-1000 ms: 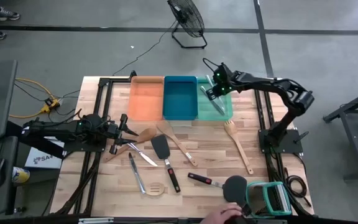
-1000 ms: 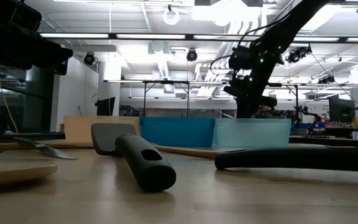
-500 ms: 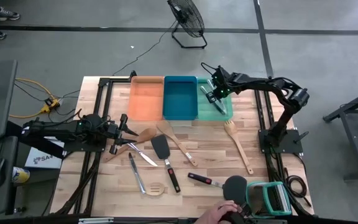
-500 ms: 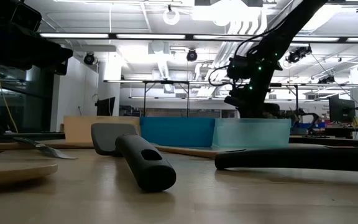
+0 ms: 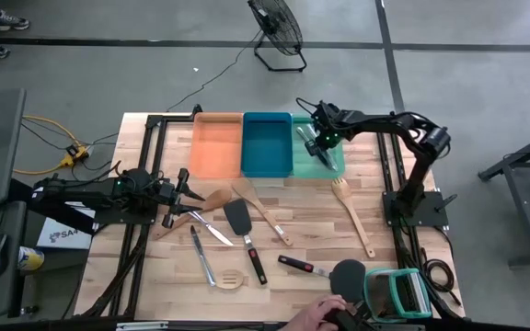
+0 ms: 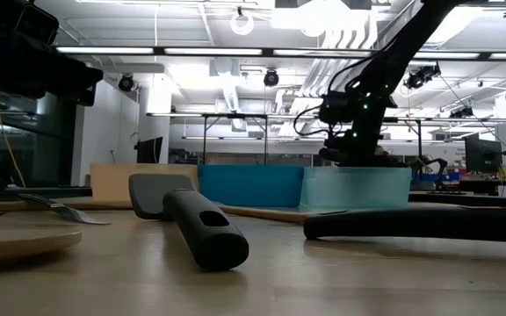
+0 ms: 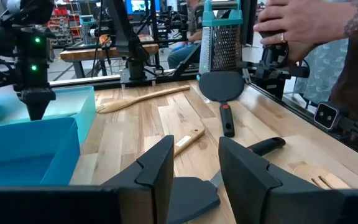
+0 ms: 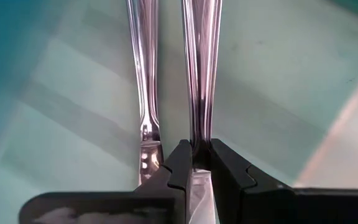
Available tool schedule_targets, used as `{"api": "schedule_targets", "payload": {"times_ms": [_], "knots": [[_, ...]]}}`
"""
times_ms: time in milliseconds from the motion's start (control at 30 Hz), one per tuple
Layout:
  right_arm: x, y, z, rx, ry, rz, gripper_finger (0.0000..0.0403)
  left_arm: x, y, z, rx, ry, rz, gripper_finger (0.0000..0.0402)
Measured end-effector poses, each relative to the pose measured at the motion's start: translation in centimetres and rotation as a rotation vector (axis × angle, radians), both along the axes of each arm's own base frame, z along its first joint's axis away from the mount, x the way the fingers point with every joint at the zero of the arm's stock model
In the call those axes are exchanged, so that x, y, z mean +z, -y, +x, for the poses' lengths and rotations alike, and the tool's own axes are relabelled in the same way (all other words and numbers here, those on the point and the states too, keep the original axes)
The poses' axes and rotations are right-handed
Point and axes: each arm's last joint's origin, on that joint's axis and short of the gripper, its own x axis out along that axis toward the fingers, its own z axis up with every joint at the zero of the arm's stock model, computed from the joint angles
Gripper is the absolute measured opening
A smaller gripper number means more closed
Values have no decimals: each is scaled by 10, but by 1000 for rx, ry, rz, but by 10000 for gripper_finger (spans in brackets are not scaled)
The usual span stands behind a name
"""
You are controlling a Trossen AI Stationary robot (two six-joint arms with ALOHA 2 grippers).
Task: Pick & Place Kitchen Items
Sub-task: Put the silver knife into the green bin
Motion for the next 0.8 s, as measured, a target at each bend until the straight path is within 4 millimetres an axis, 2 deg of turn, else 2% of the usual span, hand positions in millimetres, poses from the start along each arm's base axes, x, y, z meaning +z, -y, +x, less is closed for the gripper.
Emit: {"api": "schedule_targets", "payload": {"times_ms": [367,800], "knots": [[-9,1,2,8,-11,27,41,0,0,0,0,0,0,125],[-10,1,2,17,-11,33,55,0,0,0,0,0,0,125]]}}
